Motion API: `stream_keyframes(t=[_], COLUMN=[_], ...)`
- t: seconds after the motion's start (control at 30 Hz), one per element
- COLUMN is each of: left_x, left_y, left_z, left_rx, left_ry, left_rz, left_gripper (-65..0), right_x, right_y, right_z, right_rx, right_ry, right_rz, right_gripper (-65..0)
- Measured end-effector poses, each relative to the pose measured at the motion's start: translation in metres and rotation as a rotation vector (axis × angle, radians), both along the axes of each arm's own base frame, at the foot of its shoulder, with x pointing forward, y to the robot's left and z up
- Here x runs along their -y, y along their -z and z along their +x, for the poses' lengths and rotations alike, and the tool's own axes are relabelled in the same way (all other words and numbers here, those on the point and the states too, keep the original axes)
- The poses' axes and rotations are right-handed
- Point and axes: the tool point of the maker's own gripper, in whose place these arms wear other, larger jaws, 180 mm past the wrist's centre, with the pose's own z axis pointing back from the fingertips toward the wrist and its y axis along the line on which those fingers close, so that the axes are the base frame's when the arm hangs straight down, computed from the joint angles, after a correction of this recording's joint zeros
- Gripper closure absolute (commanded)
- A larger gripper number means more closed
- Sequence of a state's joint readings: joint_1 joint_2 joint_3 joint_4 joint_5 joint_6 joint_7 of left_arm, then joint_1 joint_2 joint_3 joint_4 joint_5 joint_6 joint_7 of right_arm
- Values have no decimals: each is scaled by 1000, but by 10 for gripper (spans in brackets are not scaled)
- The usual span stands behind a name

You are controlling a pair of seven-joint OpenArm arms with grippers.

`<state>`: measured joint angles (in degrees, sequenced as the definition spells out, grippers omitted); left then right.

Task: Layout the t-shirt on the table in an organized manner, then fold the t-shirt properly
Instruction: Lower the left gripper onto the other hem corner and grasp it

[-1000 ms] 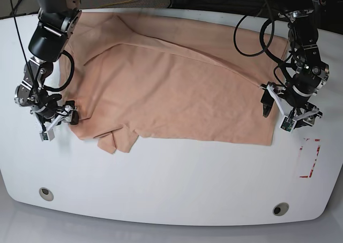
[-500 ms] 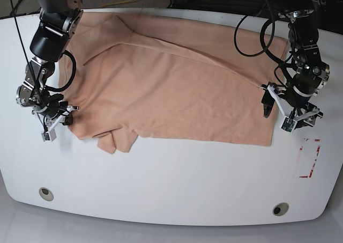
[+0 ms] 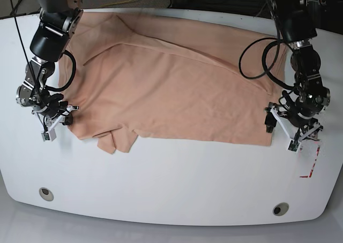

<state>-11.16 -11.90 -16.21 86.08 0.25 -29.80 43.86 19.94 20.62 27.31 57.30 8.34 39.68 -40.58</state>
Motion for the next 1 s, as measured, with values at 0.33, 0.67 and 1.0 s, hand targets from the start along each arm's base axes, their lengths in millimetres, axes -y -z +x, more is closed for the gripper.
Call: stream_keyframes(t=[0.33,0.67,1.0], left_x=[-7,-2,6], left_y=[9,30,67], left_z=[29,50,50], left_rx=[-44,-39,-107], left_ry=[-37,-42,-73], left_rz=[-62,-164,-212], left_gripper=[-597,-593,-593], right_x=[0,0,-1], right_y=[0,0,5], right_z=[0,0,-5], right_rx=[1,0,-12], right_ry=[-1,-1,0], right_rz=[0,0,3], right_gripper=[-6,-6,-6])
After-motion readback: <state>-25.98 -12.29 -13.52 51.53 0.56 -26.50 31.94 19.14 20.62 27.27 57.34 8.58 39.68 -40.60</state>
